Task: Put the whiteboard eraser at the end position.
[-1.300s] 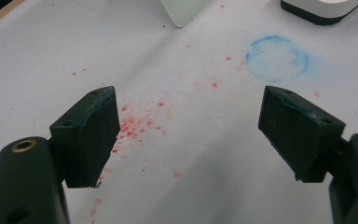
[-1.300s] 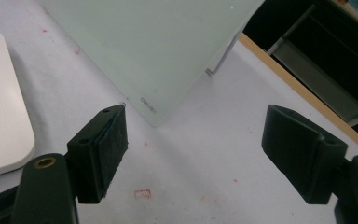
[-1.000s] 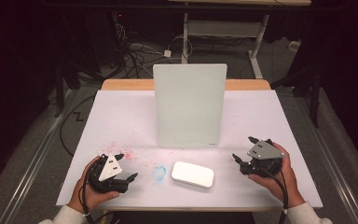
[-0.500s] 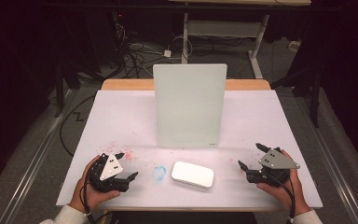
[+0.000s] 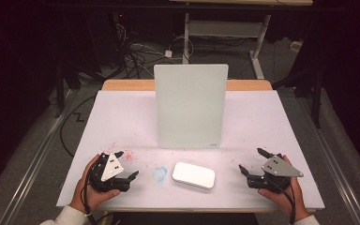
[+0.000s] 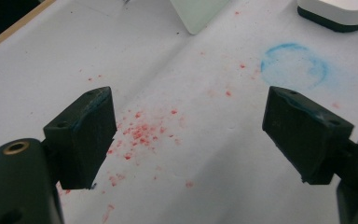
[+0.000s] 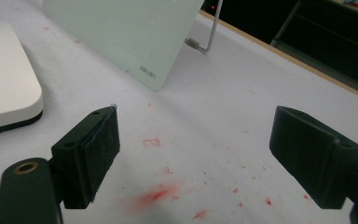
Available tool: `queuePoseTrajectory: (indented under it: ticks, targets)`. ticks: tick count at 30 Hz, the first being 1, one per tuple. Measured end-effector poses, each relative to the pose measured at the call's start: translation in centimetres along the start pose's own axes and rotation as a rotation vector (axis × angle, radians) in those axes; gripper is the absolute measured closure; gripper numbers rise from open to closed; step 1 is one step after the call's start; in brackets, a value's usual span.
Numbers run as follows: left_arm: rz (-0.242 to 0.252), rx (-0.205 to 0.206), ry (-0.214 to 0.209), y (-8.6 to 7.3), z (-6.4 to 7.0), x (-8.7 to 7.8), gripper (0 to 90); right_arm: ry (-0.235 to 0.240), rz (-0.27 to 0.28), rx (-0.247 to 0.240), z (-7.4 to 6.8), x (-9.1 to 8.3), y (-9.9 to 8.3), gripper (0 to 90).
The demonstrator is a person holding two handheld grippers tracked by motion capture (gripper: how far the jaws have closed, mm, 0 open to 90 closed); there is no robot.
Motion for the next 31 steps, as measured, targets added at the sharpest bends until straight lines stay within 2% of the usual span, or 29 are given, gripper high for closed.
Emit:
queuePoseTrajectory:
  ticks: [6,7,10,21,28,31]
  targets:
    - [-0.008,0.0,0.004,-0.2,0.1,-0.3,16.8,-0.006,-0.018,-0.014,-0.4,0.2,0.2,16.8]
    - [-0.007,0.002,0.004,-0.2,0.1,-0.3,16.8,-0.008,-0.018,-0.027,-0.4,0.1,0.3,16.7]
    - [-0.003,0.004,0.005,-0.1,0.1,-0.3,16.8,-0.011,-0.006,-0.023,-0.5,-0.1,0.5,17.1]
    - [0.0,0.009,0.002,0.2,0.0,0.3,16.7,-0.007,-0.012,-0.048,-0.5,-0.1,0.6,17.6]
    - [-0.008,0.002,-0.011,0.2,-0.1,0.7,16.8,-0.011,-0.028,-0.035,-0.5,0.0,0.4,17.6]
    - [-0.008,0.003,-0.007,0.2,-0.1,0.6,16.8,-0.012,-0.033,-0.045,-0.5,0.0,0.4,17.6]
Point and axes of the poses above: each handheld gripper's, and its own axes: x roughly forward along the jaws, y roughly out of its top, z roughly to its right, the point moved 7 cm from there along x, roughly forward along the jaws, and after that the axes turned 15 degrees about y, right-handed, at the moved point
